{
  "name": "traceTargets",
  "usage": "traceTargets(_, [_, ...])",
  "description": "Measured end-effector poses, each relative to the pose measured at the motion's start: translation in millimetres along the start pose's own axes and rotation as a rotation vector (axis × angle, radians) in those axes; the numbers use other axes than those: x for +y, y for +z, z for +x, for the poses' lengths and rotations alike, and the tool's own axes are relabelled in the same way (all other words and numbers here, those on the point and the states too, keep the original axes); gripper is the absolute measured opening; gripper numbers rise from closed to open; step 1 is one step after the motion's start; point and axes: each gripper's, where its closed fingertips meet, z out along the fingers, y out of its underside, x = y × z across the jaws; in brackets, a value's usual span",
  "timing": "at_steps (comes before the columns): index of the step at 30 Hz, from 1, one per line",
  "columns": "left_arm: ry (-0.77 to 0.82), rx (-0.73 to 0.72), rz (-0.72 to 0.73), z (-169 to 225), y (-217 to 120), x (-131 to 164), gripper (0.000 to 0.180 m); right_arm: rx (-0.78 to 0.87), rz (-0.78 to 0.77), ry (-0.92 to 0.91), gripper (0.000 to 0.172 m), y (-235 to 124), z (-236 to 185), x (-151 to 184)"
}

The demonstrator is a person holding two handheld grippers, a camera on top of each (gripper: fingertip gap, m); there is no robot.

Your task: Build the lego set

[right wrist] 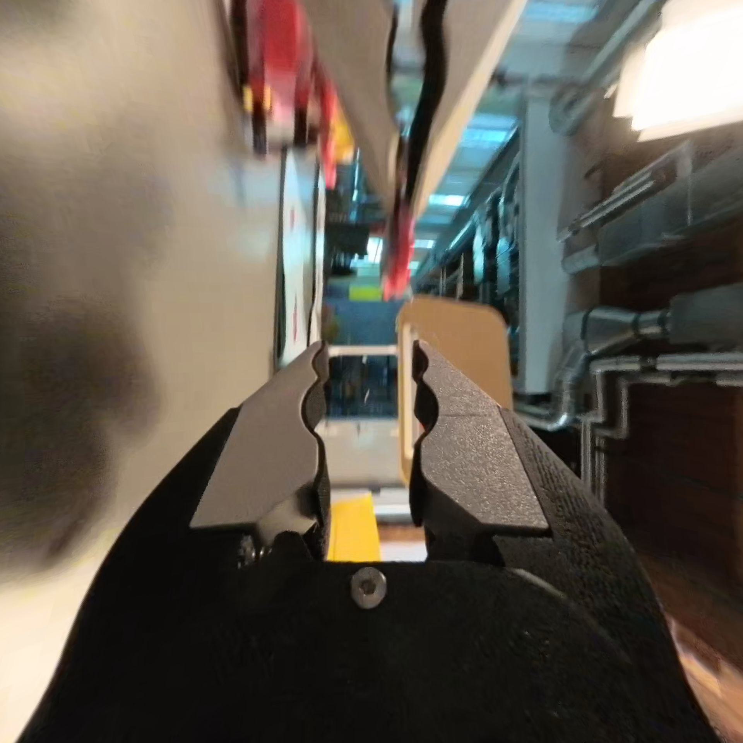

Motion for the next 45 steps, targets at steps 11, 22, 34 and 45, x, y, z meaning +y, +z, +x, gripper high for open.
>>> traceTargets(11, [-0.055, 0.392, 0.147, 66.7, -16.3, -30.0, 0.002, 0.423, -0.429, 0.722, 0.028, -52.2, 53.3, 167.8])
traceTargets(22, [-0.640, 0.431, 0.191, 17.2, -9.3, -44.9, 0.039, 0.552, -0.428, 0.926, 0.021, -55.7, 63.6, 179.1])
traceTargets(34, [-0.591, 0.324, -0.476, 20.6, 140.3, 67.7, 0.058, 0.427, -0.285, 0.791, 0.015, 18.1, 58.8, 164.8])
traceTargets(45, [-0.389, 0.271, -0.656, 51.1, 166.3, 110.1, 0.038, 0.476, -0.181, 0.950, 0.019, 7.2, 72.5, 163.9])
